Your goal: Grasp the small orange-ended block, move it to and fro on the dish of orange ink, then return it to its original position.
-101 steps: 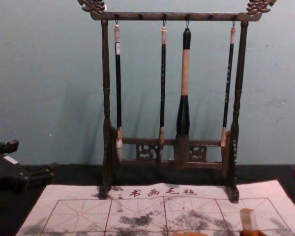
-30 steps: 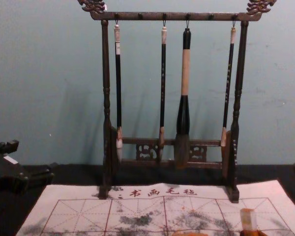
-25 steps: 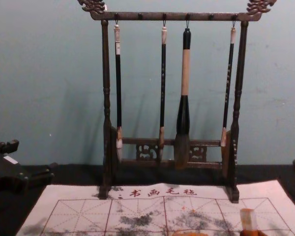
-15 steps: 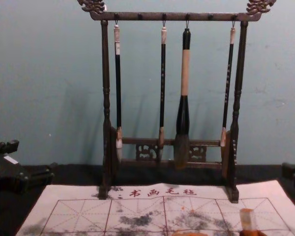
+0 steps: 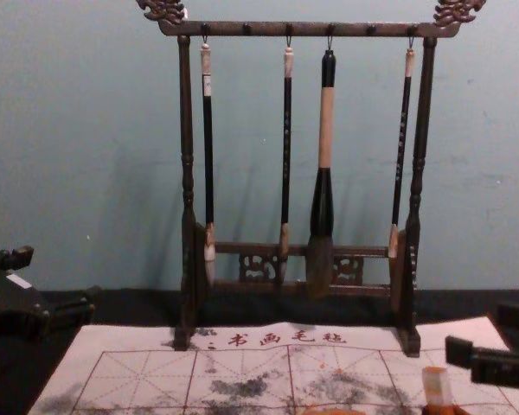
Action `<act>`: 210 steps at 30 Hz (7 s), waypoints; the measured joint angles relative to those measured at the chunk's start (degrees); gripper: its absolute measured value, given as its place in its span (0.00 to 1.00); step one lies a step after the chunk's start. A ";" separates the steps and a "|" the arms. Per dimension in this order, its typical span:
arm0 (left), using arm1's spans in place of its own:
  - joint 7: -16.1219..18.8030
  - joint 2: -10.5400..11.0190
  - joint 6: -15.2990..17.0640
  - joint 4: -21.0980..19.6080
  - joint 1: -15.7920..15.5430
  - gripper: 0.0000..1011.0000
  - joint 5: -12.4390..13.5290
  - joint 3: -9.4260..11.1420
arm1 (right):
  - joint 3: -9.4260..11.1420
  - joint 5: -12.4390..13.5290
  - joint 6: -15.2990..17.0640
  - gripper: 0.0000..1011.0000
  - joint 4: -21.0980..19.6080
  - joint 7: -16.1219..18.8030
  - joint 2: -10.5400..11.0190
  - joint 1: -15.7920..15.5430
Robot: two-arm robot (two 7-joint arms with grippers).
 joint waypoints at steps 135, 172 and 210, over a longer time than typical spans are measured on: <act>0.00 0.00 0.00 0.00 0.00 0.99 0.00 0.00 | 3.28 -0.73 -5.11 0.09 5.58 8.50 -5.99 2.19; 0.00 0.00 0.00 0.00 0.00 0.99 0.00 0.00 | -4.92 -5.70 -14.19 0.09 16.60 16.53 -13.13 8.32; 0.00 0.00 0.00 0.00 0.00 0.99 0.00 0.00 | -8.79 -9.26 -14.93 0.09 24.99 17.37 -16.68 14.14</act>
